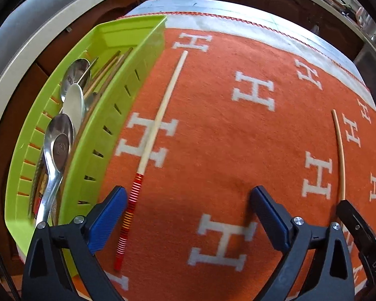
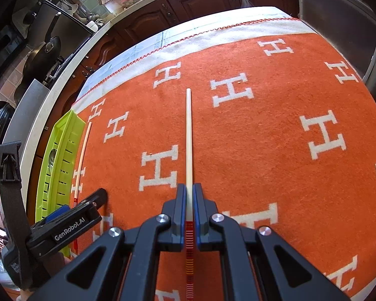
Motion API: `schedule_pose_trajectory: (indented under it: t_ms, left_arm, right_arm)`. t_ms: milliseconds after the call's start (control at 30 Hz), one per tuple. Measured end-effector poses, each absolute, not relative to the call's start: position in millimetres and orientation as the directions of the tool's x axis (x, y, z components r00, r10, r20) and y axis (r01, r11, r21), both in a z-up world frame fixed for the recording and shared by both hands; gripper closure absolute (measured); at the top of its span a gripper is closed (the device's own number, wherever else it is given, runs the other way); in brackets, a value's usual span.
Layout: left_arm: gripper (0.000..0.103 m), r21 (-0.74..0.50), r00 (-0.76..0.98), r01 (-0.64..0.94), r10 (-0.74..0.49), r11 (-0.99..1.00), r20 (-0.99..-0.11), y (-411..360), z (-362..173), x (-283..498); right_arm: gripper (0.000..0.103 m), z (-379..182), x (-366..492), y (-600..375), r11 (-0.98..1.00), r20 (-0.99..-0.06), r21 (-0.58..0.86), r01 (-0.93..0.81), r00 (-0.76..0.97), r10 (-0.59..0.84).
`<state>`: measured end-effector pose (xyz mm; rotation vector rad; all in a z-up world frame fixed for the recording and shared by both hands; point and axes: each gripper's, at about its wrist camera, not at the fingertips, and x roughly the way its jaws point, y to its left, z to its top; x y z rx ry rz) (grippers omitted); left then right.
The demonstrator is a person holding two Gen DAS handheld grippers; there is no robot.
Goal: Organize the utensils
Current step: 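Grasp the other red-banded chopstick with the left gripper while the right gripper holds its chopstick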
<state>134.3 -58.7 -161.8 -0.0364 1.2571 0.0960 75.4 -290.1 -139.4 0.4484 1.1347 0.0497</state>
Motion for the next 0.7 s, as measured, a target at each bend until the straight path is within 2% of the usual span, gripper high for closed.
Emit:
schedule_pose_trajectory:
  t_ms: [67,333,400,467,500,567,600,667,700]
  left_arm:
    - [0.009,0.005,0.301,-0.08,0.029,0.997,-0.953,-60,-162,134]
    - [0.011,-0.009,0.308,-0.052,0.008,0.999,-0.951,-68,-162,132]
    - [0.018,-0.007,0.326,-0.046,0.008,0.999,-0.945,-68,-161,134]
    - [0.036,-0.006,0.348,-0.042,0.009,0.999,-0.938,-67,-158,137]
    - [0.041,-0.005,0.356,-0.041,0.009,0.999,-0.934,-65,-156,141]
    - [0.062,-0.005,0.367,-0.032,0.007,0.999,-0.93,-68,-152,141]
    - [0.068,-0.006,0.373,-0.024,0.003,1.0,-0.928,-69,-150,142]
    - [0.091,-0.006,0.378,-0.009,-0.002,1.0,-0.926,-71,-150,141]
    - [0.094,-0.009,0.38,0.003,-0.009,1.0,-0.925,-72,-150,142]
  right_arm:
    - [0.097,-139,75,-290,0.91,-0.863,0.37,0.188,0.432,0.261]
    - [0.097,-141,75,-289,0.913,-0.865,0.366,0.182,0.427,0.261]
    - [0.097,-141,75,-288,0.913,-0.865,0.367,0.178,0.426,0.265]
    - [0.097,-140,74,-288,0.914,-0.864,0.367,0.172,0.427,0.266]
    - [0.098,-140,75,-288,0.915,-0.864,0.367,0.17,0.427,0.267]
    - [0.098,-140,75,-287,0.914,-0.863,0.369,0.167,0.426,0.271]
    - [0.097,-140,75,-287,0.915,-0.863,0.369,0.164,0.426,0.271]
    - [0.098,-140,75,-286,0.915,-0.862,0.371,0.158,0.426,0.275]
    - [0.098,-140,75,-285,0.915,-0.86,0.373,0.154,0.426,0.279]
